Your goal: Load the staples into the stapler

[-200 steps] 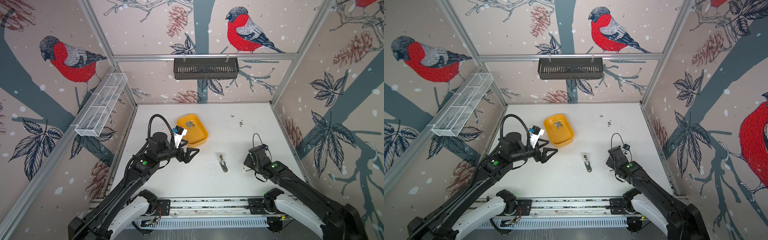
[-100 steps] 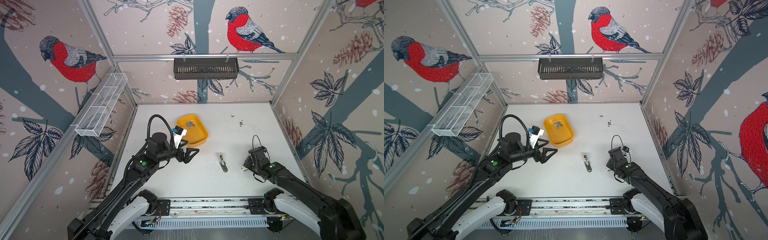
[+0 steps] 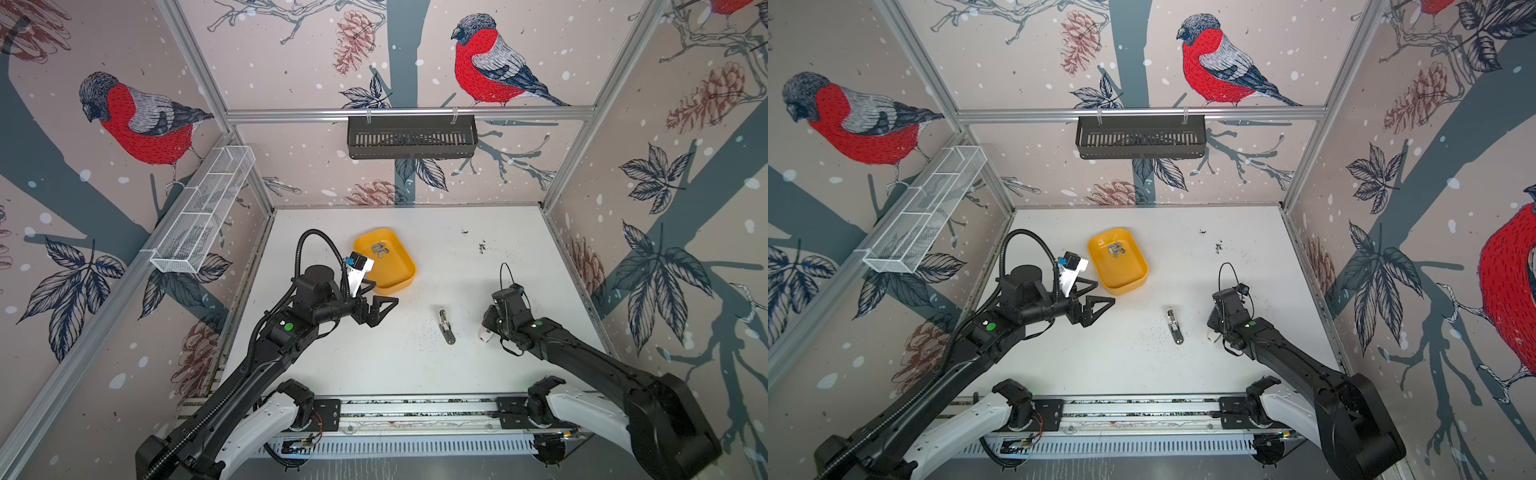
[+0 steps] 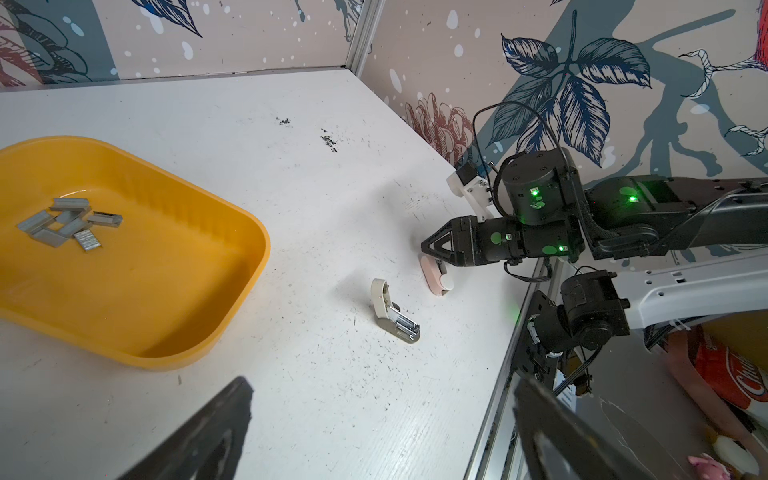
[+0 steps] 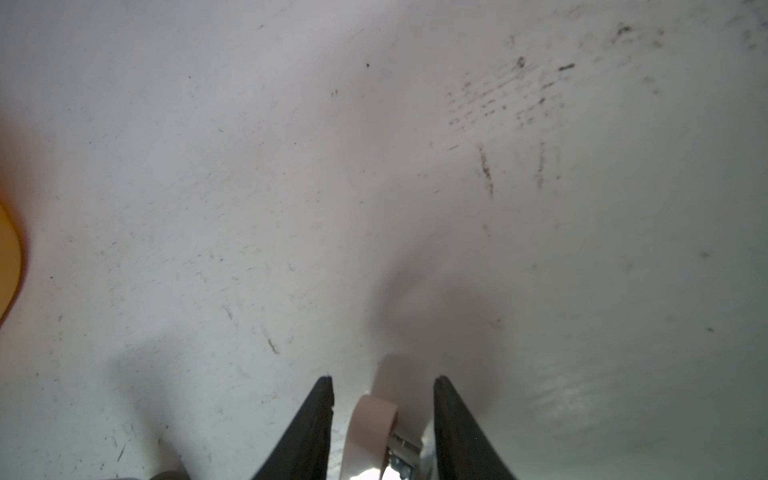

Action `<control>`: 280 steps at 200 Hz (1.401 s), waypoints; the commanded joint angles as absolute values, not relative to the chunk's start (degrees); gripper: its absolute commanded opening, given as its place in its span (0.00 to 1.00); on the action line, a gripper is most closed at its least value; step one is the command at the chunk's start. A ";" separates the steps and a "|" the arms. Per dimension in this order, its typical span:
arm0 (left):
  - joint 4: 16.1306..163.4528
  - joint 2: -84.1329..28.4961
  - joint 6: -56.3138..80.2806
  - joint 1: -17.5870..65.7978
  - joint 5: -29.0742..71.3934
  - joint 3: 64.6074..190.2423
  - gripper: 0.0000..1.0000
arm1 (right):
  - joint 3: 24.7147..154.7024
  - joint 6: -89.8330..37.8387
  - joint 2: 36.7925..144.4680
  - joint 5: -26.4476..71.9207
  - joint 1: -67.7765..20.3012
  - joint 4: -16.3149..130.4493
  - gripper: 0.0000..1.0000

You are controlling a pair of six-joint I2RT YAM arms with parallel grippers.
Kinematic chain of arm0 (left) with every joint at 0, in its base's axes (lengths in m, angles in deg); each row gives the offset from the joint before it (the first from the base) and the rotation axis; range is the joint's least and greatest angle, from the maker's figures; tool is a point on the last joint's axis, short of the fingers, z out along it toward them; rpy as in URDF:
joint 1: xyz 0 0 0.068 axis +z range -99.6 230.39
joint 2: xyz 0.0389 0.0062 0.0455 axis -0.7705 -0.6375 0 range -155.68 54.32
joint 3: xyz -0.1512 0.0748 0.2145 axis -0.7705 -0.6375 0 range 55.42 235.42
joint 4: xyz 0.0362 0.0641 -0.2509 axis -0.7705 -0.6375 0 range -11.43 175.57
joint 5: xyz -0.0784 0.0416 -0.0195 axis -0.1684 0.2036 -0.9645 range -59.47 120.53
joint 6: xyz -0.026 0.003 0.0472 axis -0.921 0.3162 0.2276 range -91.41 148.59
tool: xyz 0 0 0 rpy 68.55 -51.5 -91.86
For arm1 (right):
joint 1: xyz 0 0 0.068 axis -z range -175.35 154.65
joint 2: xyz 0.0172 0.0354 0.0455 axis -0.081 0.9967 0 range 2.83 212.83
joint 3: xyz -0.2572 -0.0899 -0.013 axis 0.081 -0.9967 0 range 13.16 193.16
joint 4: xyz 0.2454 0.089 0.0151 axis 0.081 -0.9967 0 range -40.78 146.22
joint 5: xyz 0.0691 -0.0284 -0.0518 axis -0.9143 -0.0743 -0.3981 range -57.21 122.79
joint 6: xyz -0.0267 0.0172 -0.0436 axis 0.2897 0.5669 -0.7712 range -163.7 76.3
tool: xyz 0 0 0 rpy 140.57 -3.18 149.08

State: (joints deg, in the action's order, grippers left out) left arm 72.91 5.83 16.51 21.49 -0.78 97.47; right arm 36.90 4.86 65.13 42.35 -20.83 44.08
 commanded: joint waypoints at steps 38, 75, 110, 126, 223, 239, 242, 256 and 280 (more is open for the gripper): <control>74.23 5.90 16.64 21.65 -0.71 97.46 0.98 | 41.87 -0.52 72.40 42.30 -21.74 52.94 0.41; 74.15 5.90 16.64 21.65 -0.68 97.45 0.98 | 44.13 -2.87 74.37 41.62 -22.24 54.27 0.42; 74.19 5.98 16.64 21.65 -0.67 97.51 0.98 | 44.01 -3.62 71.75 43.40 -22.16 51.03 0.47; 74.16 5.95 16.61 21.64 -0.80 97.49 0.98 | 43.44 -2.72 69.18 44.61 -21.85 47.20 0.49; 74.15 6.15 16.47 21.64 -1.41 97.51 0.98 | 35.91 4.64 58.66 38.57 -21.72 36.51 0.60; 74.17 6.31 16.38 21.60 -1.42 97.34 0.98 | 35.79 4.82 59.25 38.48 -22.33 37.05 0.60; 74.15 6.31 16.37 21.63 -1.38 97.42 0.98 | 35.71 4.86 59.30 38.38 -22.56 37.32 0.60; 74.23 6.35 16.37 21.65 -1.40 97.33 0.98 | 35.14 5.16 59.27 37.75 -23.05 38.50 0.60; 74.19 6.31 16.34 21.65 -1.34 97.44 0.98 | 34.71 5.74 59.88 37.08 -23.90 40.52 0.55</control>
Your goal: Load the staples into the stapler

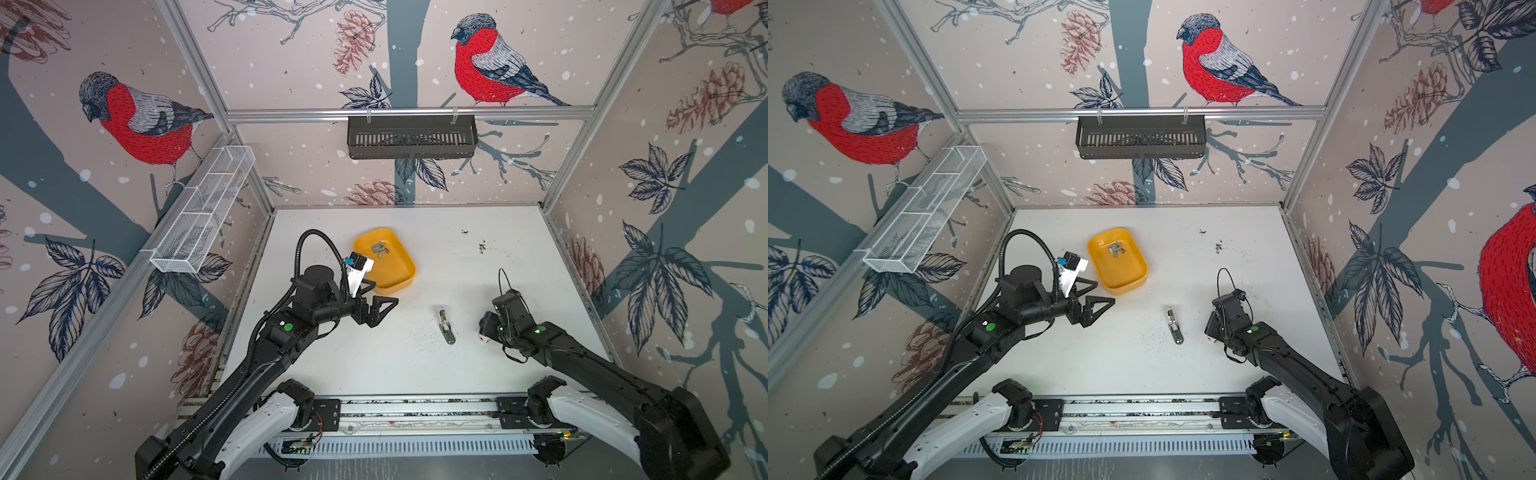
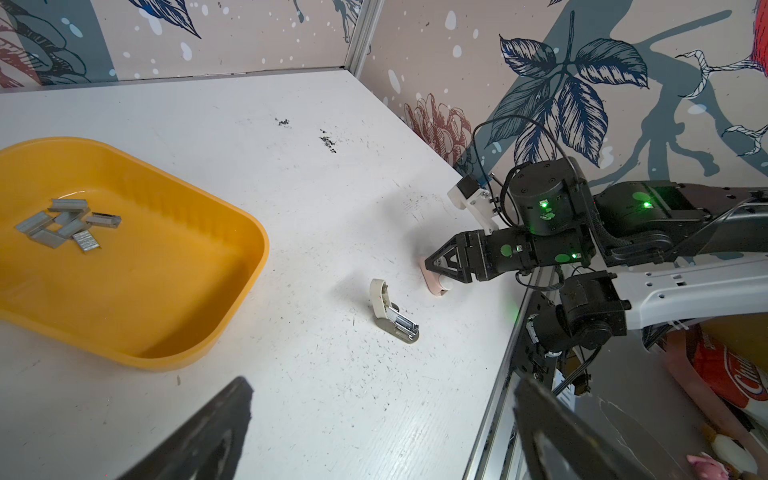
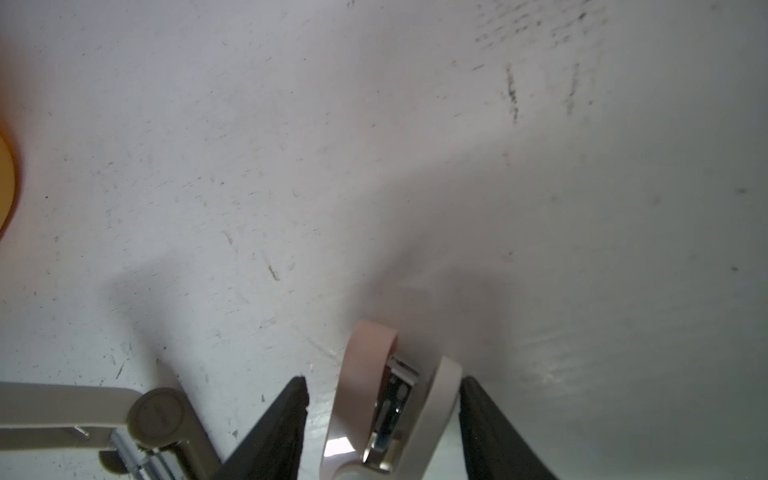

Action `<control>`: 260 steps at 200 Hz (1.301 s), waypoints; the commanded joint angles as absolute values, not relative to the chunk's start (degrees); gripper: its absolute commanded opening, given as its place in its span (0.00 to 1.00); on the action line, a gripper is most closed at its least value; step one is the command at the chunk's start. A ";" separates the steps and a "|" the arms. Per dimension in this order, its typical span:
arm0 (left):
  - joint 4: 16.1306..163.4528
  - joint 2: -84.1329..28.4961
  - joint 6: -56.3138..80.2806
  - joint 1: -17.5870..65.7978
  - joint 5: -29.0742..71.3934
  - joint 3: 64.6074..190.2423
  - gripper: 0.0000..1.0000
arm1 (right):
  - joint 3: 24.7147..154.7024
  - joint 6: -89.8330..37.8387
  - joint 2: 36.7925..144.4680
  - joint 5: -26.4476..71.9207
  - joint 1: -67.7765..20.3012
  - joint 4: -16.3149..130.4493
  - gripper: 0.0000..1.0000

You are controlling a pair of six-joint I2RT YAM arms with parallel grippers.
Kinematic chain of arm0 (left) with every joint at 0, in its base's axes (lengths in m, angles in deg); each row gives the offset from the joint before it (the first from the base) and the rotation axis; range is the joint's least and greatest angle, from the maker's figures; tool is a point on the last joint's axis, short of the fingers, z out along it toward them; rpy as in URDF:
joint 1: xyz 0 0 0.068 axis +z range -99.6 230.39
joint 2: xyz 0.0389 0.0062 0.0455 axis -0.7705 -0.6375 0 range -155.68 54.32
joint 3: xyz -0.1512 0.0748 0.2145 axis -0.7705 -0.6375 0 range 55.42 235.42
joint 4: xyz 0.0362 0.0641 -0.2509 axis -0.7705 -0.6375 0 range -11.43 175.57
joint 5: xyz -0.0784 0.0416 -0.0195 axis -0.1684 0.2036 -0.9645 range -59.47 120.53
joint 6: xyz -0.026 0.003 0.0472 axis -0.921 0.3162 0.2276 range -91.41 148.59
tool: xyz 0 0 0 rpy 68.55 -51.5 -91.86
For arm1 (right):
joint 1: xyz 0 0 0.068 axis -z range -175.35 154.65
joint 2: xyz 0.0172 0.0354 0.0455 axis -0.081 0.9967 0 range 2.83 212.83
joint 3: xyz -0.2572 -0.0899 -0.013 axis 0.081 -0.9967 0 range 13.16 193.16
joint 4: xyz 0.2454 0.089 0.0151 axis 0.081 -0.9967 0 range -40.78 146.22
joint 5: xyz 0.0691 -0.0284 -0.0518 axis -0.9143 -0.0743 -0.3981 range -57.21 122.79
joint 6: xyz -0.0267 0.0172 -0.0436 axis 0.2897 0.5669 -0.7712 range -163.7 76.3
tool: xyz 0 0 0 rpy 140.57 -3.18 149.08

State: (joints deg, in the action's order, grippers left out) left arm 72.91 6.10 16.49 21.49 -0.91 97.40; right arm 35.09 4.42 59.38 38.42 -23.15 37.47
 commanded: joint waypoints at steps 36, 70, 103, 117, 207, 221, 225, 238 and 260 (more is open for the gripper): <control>74.23 6.07 16.41 21.64 -1.54 97.43 0.98 | 34.59 6.66 61.29 37.68 -24.29 44.19 0.49; 74.23 6.38 16.42 21.62 -1.46 97.36 0.98 | 35.67 6.60 64.65 38.04 -24.26 48.32 0.44; 74.15 6.38 16.43 21.64 -1.37 97.44 0.98 | 38.81 5.83 69.31 38.46 -24.24 52.00 0.41; 74.15 6.44 16.46 21.62 -1.37 97.43 0.98 | 40.16 5.53 71.56 38.42 -24.26 53.60 0.41; 74.15 6.61 16.37 21.60 -1.31 97.33 0.98 | 43.83 3.02 71.77 41.57 -23.52 47.76 0.42; 74.10 6.59 16.36 21.65 -1.38 97.44 0.98 | 43.02 3.87 68.89 42.68 -23.47 42.73 0.44; 74.13 6.56 16.37 21.64 -1.39 97.44 0.98 | 42.69 4.00 68.20 42.94 -23.48 41.53 0.45; 74.15 6.60 16.37 21.60 -1.54 97.43 0.98 | 41.20 3.45 66.05 41.09 -23.35 39.35 0.49; 74.15 6.57 16.37 21.65 -1.73 97.46 0.98 | 38.86 1.60 63.67 36.54 -23.87 38.63 0.53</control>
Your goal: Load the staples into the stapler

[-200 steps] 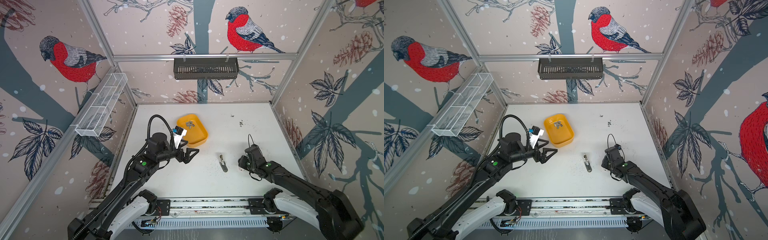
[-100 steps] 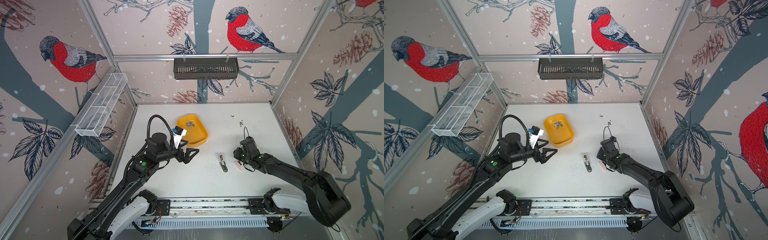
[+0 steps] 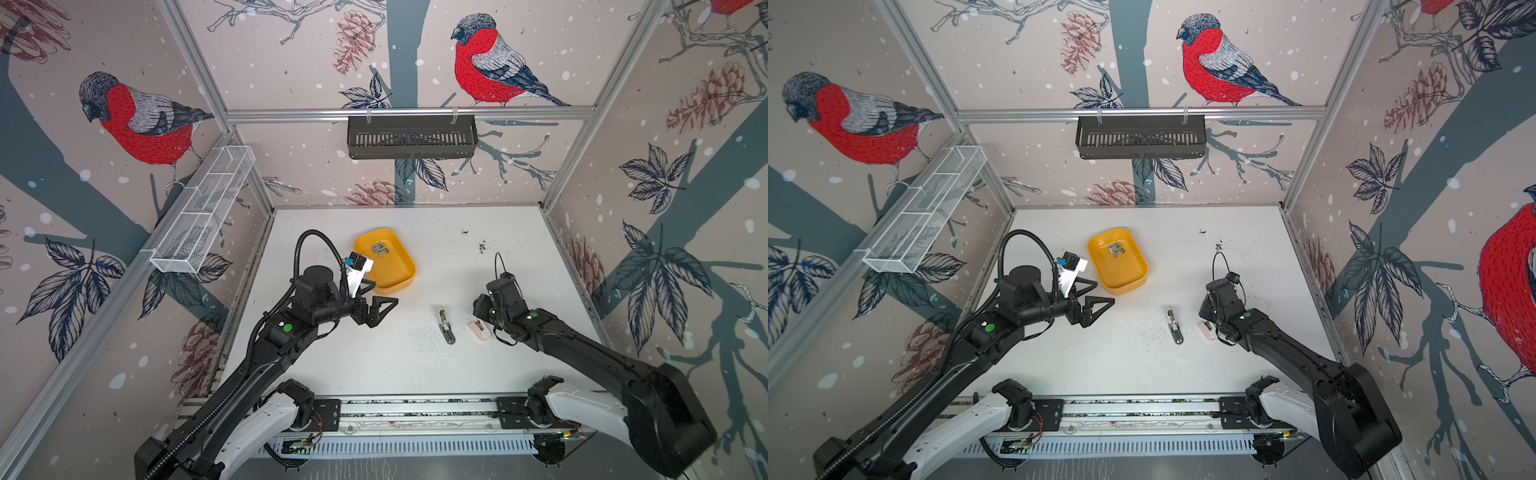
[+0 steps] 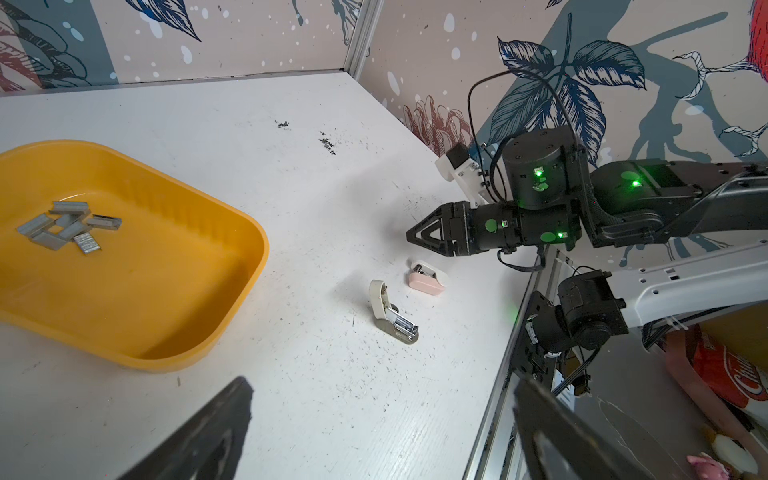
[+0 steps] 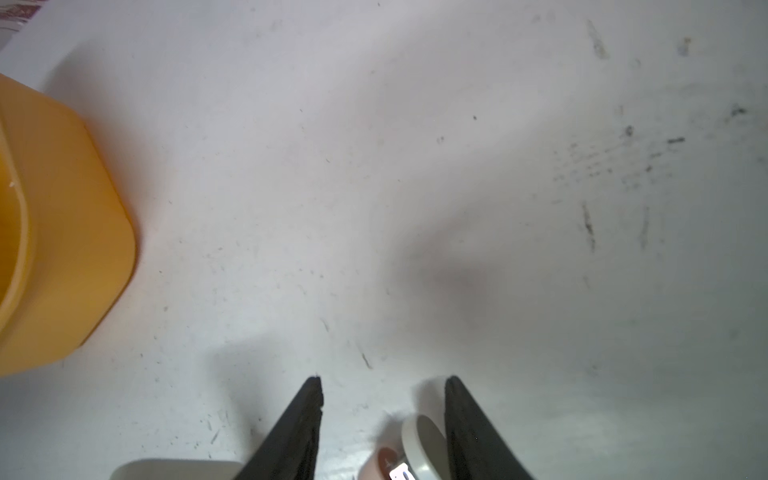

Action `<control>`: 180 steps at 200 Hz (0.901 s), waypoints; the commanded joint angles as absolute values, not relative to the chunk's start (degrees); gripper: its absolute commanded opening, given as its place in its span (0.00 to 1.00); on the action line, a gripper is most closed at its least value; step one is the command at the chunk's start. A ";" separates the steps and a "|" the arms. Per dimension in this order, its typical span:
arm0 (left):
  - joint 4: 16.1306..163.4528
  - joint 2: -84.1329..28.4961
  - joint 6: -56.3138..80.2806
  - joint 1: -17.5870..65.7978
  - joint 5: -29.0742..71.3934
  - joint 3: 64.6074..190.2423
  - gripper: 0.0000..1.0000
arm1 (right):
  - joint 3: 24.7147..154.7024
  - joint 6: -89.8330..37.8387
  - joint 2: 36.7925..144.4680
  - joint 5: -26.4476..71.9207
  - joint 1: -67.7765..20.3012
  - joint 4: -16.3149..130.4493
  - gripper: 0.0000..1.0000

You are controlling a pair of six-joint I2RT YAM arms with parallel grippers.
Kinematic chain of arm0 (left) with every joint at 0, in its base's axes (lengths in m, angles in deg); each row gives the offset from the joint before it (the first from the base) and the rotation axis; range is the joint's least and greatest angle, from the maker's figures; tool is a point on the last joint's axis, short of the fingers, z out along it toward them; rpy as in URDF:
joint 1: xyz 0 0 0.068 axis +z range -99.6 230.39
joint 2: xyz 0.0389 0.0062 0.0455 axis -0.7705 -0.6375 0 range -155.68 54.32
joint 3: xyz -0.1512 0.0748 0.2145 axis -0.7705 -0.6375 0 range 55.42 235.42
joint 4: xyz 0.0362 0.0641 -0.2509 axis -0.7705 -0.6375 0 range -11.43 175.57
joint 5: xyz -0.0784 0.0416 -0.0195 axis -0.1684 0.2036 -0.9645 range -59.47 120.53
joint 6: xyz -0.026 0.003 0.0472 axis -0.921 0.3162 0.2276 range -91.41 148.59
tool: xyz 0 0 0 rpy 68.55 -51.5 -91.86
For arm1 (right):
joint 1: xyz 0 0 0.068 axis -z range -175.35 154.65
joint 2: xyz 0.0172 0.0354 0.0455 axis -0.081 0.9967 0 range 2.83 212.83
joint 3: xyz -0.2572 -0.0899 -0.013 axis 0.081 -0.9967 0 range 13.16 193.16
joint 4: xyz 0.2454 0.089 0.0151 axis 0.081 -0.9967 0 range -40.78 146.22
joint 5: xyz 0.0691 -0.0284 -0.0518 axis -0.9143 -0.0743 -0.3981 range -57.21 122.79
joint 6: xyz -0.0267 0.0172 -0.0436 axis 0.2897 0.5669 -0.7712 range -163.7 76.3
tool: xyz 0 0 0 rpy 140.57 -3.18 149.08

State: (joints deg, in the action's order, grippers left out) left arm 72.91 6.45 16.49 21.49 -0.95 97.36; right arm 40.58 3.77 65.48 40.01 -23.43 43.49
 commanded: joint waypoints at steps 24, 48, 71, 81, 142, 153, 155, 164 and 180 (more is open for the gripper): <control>74.24 6.68 16.33 21.61 -1.90 97.40 0.98 | 37.42 -0.13 62.77 37.51 -23.58 38.11 0.50; 74.21 6.70 16.29 21.58 -1.87 97.35 0.98 | 37.79 -1.61 63.48 36.85 -23.33 39.31 0.44; 74.23 6.76 16.29 21.64 -1.74 97.34 0.98 | 39.02 -2.39 65.56 36.59 -23.22 39.47 0.38; 74.23 6.80 16.26 21.57 -1.65 97.35 0.98 | 39.24 -2.63 66.37 36.27 -23.17 39.90 0.36; 74.24 6.69 16.37 21.69 -1.64 97.44 0.98 | 40.89 -2.39 68.36 38.37 -23.13 37.89 0.16; 74.23 6.77 16.37 21.73 -1.66 97.43 0.98 | 41.40 -2.49 68.85 38.64 -23.13 37.26 0.15; 74.23 6.77 16.37 21.70 -1.71 97.44 0.98 | 41.49 -2.55 68.90 38.71 -23.13 37.20 0.15; 74.21 6.77 16.37 21.73 -1.73 97.41 0.98 | 41.75 -2.63 69.29 39.00 -23.13 36.90 0.15; 74.15 6.86 16.37 21.74 -1.73 97.39 0.98 | 42.11 -2.98 70.12 38.85 -23.13 36.79 0.15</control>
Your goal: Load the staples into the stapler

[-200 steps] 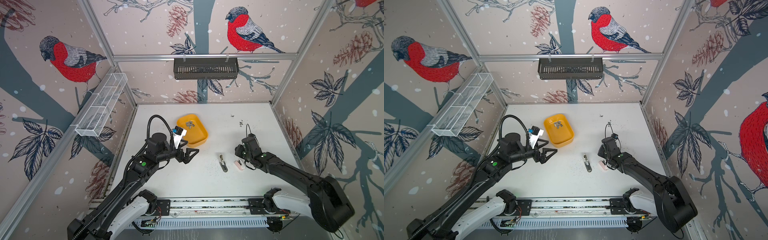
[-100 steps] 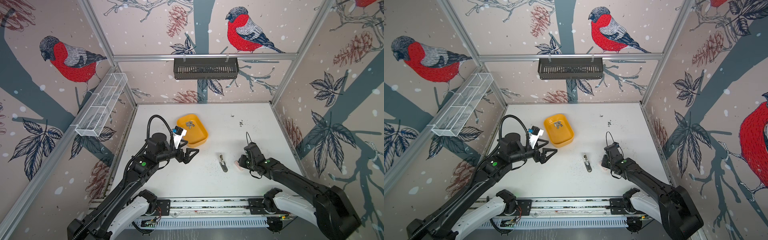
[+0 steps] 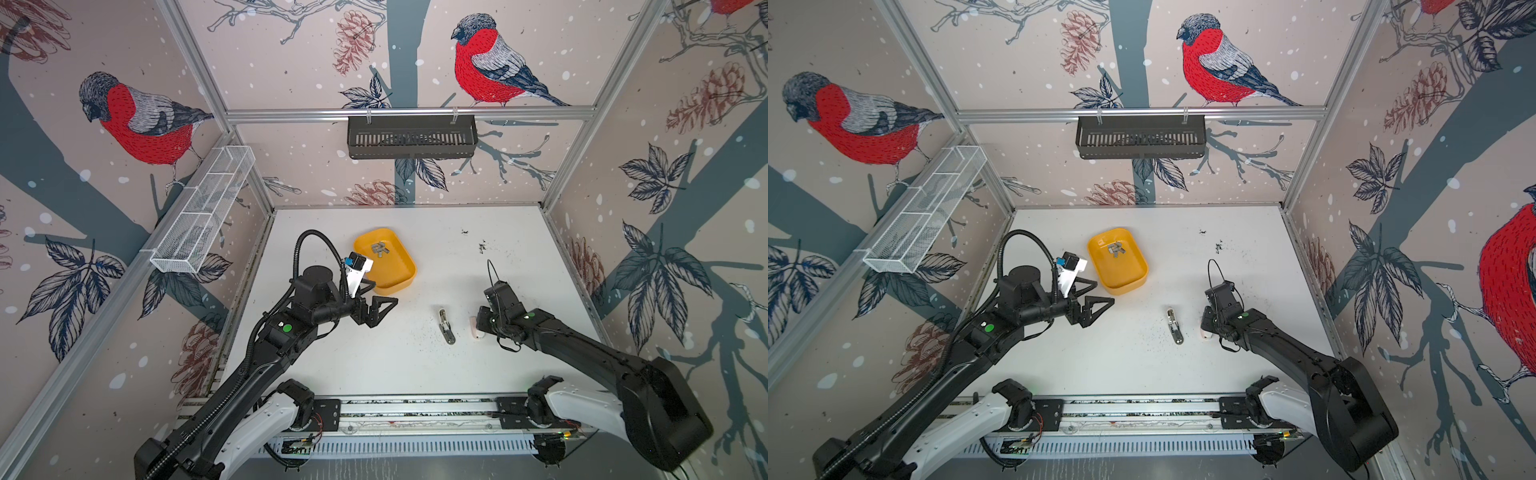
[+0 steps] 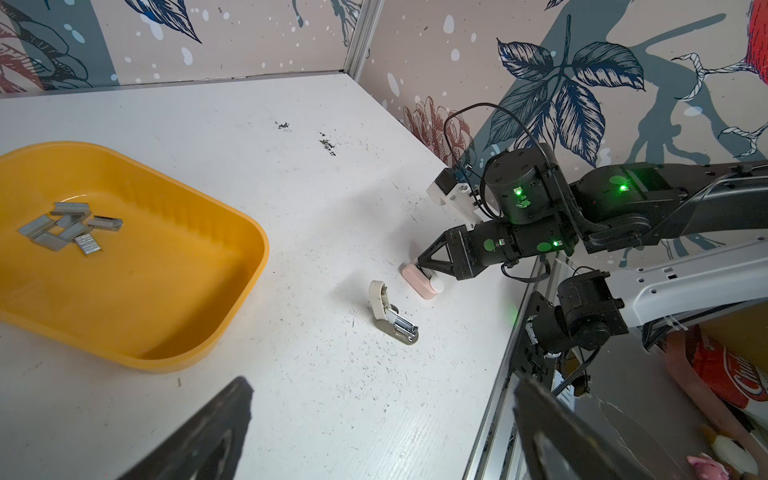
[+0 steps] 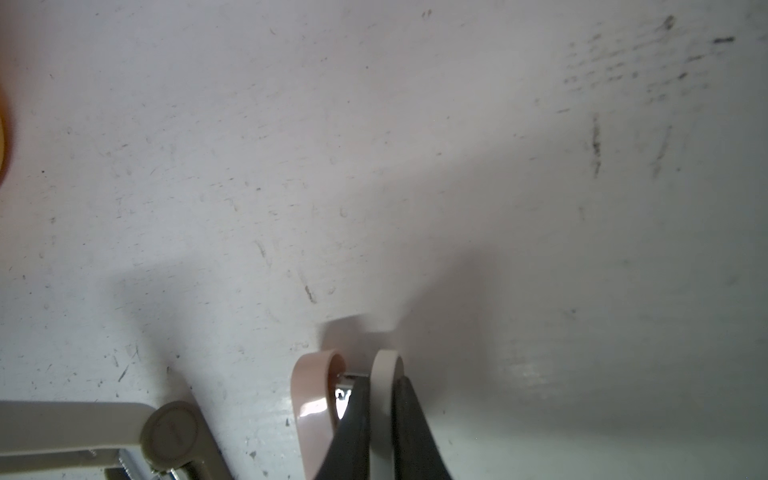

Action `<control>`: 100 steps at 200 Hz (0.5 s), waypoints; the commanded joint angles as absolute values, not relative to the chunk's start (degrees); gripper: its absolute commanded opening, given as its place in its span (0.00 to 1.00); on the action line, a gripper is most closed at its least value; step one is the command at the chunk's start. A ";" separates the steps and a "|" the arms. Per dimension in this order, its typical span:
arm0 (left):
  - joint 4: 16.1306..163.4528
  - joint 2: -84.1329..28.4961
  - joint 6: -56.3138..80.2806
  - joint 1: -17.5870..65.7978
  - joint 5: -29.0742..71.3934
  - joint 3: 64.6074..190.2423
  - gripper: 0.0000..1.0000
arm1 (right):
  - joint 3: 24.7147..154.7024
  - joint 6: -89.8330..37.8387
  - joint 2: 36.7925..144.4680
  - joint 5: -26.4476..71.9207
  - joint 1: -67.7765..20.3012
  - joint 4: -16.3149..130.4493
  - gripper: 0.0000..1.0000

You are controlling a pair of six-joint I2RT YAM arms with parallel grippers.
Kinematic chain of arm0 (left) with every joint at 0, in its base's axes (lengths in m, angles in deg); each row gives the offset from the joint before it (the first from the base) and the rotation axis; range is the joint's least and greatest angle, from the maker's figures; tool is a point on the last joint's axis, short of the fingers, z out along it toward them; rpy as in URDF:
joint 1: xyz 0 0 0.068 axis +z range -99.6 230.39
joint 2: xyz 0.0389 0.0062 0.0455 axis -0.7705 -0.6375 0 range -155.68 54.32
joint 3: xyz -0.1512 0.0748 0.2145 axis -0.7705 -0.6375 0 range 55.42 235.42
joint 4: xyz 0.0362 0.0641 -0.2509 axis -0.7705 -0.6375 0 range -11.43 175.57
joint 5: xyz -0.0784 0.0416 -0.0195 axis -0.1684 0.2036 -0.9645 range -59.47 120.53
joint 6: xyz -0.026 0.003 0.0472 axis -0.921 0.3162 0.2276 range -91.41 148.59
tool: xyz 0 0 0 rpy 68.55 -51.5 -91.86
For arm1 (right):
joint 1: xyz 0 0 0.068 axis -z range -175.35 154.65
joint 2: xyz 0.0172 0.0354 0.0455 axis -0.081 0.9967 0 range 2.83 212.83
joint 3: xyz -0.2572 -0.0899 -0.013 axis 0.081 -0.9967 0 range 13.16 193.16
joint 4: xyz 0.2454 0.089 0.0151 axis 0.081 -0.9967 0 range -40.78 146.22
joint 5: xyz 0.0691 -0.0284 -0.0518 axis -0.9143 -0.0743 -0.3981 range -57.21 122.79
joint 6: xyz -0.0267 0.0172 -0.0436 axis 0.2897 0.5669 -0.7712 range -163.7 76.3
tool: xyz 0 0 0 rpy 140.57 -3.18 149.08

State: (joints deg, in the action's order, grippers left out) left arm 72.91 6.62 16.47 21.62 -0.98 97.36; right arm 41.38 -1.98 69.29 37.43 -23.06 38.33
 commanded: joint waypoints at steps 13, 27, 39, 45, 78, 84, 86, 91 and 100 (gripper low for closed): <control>74.23 6.89 16.37 21.74 -1.73 97.44 0.98 | 42.38 -3.22 70.79 38.67 -23.13 36.79 0.18; 74.23 6.79 16.28 21.74 -1.90 97.37 0.98 | 42.55 -3.60 71.33 38.56 -23.13 36.89 0.18; 74.23 6.63 16.04 21.74 -2.14 97.34 0.98 | 42.52 -3.81 71.68 38.63 -23.13 37.13 0.18; 74.27 6.47 15.96 21.70 -2.14 97.34 0.98 | 42.51 -3.97 71.73 38.74 -23.13 37.14 0.17; 76.01 5.99 13.21 21.63 -2.71 96.71 0.98 | 41.95 -4.52 69.34 39.34 -23.28 38.55 0.09; 76.96 5.80 12.02 21.64 -2.89 96.33 0.98 | 41.94 -4.82 68.51 39.05 -23.36 39.11 0.09; 77.18 5.81 11.68 21.56 -2.96 96.19 0.97 | 41.91 -4.91 68.21 39.01 -23.38 39.37 0.09; 77.95 5.59 10.96 21.32 -3.03 95.88 0.97 | 41.90 -5.02 67.57 39.03 -23.40 39.86 0.09; 79.09 4.90 8.83 20.68 -2.57 95.64 0.96 | 41.98 -5.20 66.15 38.99 -23.61 40.56 0.08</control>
